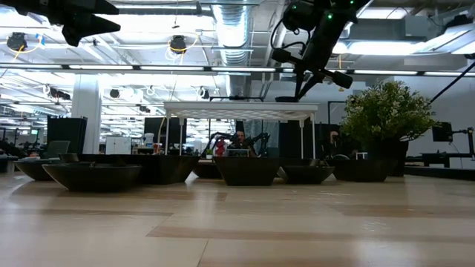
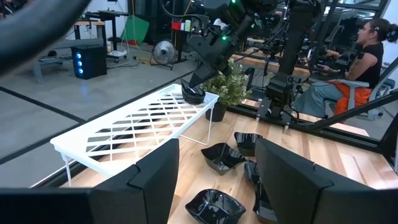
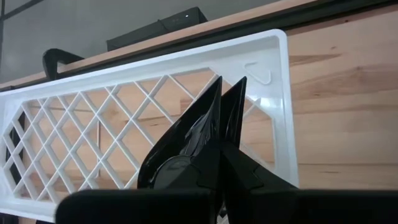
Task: Pick & Place Mini shaped plates
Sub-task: Stack the drop-shaped plate on top of the drop-shaped plate on the shelf
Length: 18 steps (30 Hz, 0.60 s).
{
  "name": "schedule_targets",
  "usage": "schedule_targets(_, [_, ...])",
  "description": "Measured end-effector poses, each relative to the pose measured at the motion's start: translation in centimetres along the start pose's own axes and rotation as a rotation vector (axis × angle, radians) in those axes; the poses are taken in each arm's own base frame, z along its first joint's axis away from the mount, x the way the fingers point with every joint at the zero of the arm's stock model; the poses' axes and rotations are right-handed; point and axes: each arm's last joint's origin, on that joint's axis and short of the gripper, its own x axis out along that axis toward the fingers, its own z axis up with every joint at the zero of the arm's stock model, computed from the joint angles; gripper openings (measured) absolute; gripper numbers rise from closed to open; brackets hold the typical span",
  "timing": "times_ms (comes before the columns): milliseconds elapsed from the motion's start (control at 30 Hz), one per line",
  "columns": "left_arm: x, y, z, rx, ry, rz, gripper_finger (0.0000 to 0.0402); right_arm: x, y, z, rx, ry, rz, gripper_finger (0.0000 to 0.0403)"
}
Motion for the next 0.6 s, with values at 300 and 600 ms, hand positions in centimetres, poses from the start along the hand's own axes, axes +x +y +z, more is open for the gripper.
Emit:
schedule_targets(300, [0.00,0.00,0.00,0.000,0.000,0.000,0.0214,-0.01,-0.19,-0.07,-0.027,0.030,-0.009,0.0006])
schedule_targets(600, [0.00,0.00,0.00,0.000,0.000,0.000,0.0214,0.00,-0.51,-0.09,-0.033,0.064,-0.029,0.0042])
